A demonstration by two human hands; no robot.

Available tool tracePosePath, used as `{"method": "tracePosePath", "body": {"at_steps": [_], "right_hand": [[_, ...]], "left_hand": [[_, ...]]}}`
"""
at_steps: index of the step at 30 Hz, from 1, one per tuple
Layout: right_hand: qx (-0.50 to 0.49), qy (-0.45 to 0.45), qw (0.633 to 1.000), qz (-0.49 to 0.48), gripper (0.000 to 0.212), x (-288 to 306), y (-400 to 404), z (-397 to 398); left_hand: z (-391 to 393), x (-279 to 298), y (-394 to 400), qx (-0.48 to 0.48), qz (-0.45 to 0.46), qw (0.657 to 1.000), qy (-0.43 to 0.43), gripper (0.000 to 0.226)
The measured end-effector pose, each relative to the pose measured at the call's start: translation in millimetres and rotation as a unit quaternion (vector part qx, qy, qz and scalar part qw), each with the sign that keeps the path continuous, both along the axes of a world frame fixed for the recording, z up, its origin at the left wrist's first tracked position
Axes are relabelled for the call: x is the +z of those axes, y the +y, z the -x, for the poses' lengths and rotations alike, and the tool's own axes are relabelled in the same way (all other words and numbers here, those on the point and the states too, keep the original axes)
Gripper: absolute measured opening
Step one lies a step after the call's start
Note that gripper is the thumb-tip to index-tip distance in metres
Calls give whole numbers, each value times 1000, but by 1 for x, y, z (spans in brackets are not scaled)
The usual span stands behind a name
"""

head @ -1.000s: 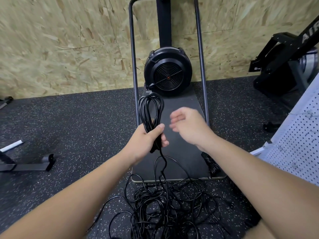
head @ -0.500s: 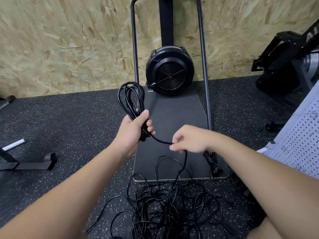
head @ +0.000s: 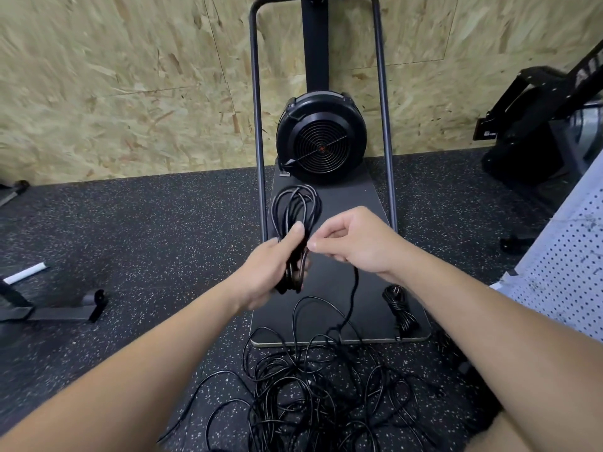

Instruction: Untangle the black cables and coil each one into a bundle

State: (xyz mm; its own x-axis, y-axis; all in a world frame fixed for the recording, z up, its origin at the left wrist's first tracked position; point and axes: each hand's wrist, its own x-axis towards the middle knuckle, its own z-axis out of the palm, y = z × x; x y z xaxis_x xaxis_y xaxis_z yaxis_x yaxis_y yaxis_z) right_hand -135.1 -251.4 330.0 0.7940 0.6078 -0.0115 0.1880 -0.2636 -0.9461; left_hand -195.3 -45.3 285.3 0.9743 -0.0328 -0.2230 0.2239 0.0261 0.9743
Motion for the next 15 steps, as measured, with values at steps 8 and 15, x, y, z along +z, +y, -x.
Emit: {"method": "tracePosePath", "body": {"at_steps": [8, 15], "right_hand": [[-52, 86, 995, -30, 12, -3, 7, 2], [-34, 4, 996, 88, 35, -22, -4, -11]], "left_hand": [[6, -12, -14, -91, -38, 994, -38, 19], [-7, -9, -1, 61, 25, 995, -70, 20]]}}
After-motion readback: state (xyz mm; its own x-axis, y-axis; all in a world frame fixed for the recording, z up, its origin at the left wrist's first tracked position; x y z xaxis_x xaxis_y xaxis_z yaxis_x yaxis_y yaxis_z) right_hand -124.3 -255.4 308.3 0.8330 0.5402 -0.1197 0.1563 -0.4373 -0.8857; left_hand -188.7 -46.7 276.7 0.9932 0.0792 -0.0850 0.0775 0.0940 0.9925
